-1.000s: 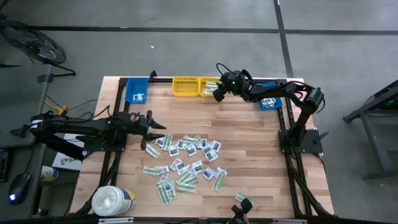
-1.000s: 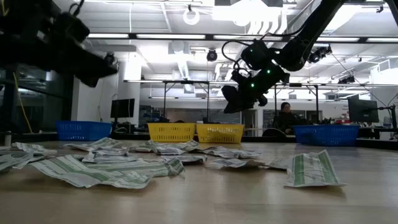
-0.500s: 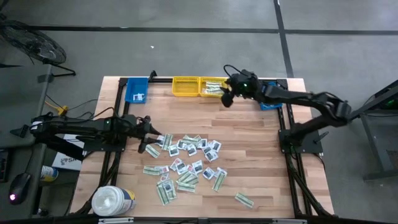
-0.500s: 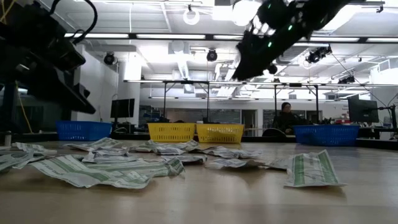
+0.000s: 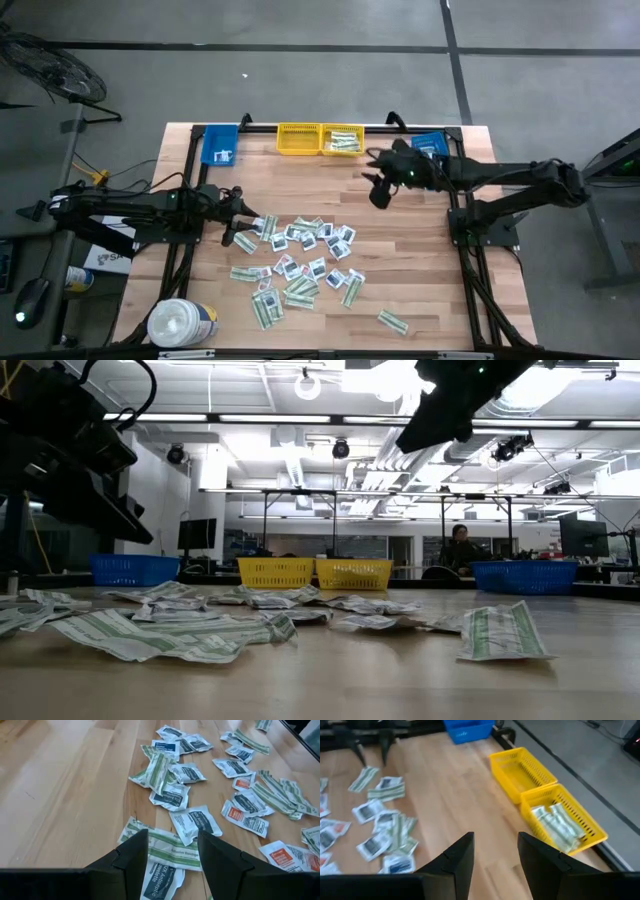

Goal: Pick & Place First Aid Supplies
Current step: Put the green bandage pack into the right yellow bin

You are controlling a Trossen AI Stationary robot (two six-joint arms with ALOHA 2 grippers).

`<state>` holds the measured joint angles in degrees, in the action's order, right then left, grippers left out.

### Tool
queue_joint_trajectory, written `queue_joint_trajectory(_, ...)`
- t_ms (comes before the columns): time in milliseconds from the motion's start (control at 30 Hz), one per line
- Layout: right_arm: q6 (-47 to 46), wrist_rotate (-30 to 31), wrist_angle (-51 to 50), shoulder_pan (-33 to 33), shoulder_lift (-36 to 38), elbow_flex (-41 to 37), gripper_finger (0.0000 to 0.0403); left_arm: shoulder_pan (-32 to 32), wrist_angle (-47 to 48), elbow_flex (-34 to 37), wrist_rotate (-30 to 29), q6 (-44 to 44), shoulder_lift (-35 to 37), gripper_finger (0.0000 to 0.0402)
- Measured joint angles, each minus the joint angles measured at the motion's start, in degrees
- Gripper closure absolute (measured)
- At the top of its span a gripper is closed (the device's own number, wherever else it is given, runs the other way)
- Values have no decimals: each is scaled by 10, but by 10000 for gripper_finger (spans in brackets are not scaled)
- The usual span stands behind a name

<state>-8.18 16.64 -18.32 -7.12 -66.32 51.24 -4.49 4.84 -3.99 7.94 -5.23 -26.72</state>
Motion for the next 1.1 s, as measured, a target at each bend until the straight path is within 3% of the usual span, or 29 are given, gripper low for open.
queue_joint_trajectory(200,-46,61,-40,77,0,0,258,0,0,0,-15,0,17,229)
queue_joint_trajectory(433,-111,115,-64,149,0,0,258,0,18,0,-88,0,58,229)
queue_joint_trajectory(600,-158,129,-78,198,0,0,262,0,-46,26,-81,0,118,229)
queue_joint_trajectory(767,-201,155,-88,245,-14,0,263,0,-51,31,-76,0,185,229)
queue_joint_trajectory(1100,-310,79,-110,325,-97,0,263,0,-55,32,-74,0,264,229)
